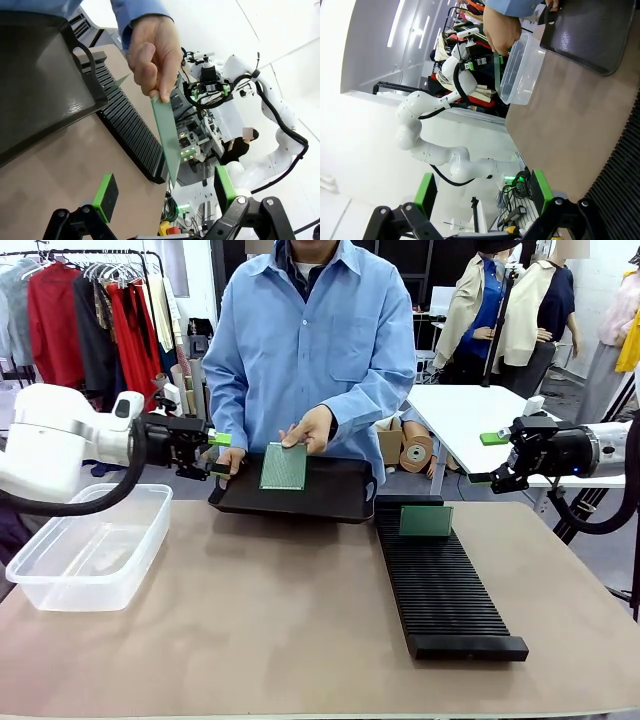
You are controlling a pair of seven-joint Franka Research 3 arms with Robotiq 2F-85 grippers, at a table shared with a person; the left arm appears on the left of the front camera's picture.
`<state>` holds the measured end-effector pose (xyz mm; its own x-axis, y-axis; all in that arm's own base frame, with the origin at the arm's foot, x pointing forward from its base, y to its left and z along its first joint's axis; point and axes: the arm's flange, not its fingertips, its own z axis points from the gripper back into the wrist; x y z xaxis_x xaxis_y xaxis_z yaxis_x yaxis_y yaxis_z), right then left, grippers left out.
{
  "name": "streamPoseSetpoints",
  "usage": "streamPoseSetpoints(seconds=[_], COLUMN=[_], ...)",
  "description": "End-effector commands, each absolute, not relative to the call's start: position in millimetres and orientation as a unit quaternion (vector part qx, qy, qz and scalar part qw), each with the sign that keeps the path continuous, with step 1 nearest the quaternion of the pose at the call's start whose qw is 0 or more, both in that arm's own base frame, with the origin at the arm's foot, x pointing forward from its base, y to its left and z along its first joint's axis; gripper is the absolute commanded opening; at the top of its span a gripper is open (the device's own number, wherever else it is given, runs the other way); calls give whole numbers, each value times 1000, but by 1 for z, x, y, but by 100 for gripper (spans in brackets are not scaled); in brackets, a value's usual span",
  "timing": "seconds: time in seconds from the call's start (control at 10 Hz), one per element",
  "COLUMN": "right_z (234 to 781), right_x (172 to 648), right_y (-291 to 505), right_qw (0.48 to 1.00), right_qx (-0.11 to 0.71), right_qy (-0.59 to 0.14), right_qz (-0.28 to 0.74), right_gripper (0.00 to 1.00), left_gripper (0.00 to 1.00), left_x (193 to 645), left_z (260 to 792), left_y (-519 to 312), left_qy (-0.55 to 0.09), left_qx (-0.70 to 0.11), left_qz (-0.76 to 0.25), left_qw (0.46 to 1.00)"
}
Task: Sort PCBs into racks and boxes based on the side picked up.
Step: Pick up the Blank PCB handed by the Human.
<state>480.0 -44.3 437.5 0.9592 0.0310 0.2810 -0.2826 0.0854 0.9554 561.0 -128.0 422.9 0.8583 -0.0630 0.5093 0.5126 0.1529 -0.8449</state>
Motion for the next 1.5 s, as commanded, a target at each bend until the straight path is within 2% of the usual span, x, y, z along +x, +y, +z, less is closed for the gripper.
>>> streamPoseSetpoints(seconds=[0.0, 0.3, 0.7, 1.3, 1.4], right_z=[440, 440, 440, 440, 440], right_x=[481, 481, 481, 481, 481], right_y=[-44, -44, -44, -44, -44], right_qw=[727, 727, 727, 727, 727], right_qx=[671, 671, 671, 671, 671], right_qy=[-99, -99, -99, -99, -99], right_qz=[106, 106, 106, 106, 106], right_gripper=[100, 100, 100, 100, 100], left_gripper=[100, 100, 100, 100, 91], left_x=[573, 583, 584, 580, 578], left_z=[420, 417, 402, 382, 380], left_y=[-144, -172, -211, -225, -225], left_qy=[-181, -168, -172, -171, -170], left_qx=[-633, -655, -653, -670, -673], left_qz=[-211, -209, -199, -177, -174], left_qw=[723, 706, 710, 700, 698])
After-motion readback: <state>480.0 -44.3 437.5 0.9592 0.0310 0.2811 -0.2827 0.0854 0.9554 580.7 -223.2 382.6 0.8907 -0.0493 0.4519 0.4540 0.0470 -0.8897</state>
